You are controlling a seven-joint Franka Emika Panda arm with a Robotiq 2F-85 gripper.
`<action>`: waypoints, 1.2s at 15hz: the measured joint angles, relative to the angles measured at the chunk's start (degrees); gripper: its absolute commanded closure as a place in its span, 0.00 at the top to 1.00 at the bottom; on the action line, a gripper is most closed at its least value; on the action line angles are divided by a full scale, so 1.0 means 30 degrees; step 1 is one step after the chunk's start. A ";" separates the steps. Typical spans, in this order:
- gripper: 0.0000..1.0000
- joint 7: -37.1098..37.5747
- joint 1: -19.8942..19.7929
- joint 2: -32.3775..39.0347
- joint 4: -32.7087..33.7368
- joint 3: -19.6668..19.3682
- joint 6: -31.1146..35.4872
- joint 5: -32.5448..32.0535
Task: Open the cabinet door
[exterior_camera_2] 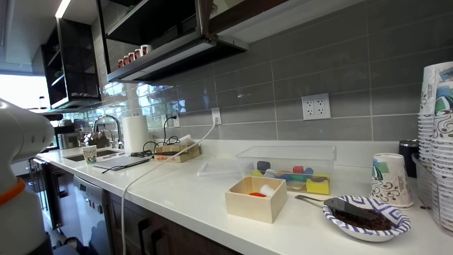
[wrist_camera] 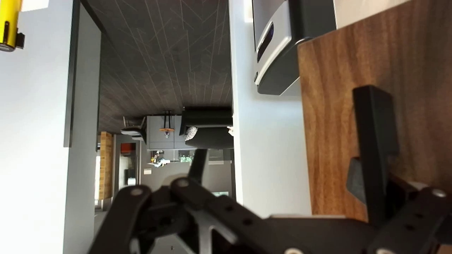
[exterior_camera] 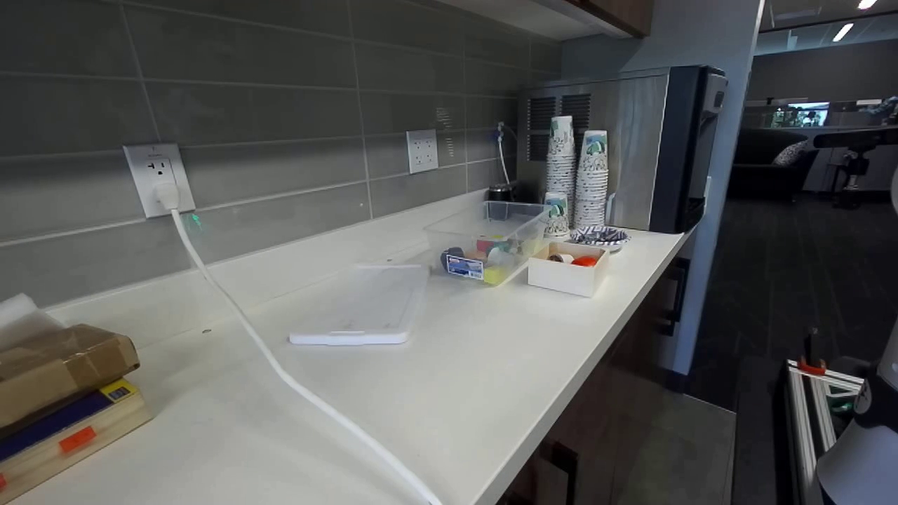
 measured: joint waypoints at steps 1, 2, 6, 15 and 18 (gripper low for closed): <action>1.00 0.0120 0.0000 -0.0155 -0.0196 0.0051 -0.0005 -0.0223; 1.00 0.0223 -0.0001 -0.0337 -0.0417 0.0110 -0.0012 -0.0469; 1.00 0.0642 0.0006 -0.1133 -0.1253 0.0365 -0.0059 -0.1505; 1.00 0.1183 0.0388 -0.2546 -0.2400 0.0556 -0.0350 -0.2884; 1.00 0.1380 0.0639 -0.2750 -0.2565 0.0526 -0.0451 -0.3249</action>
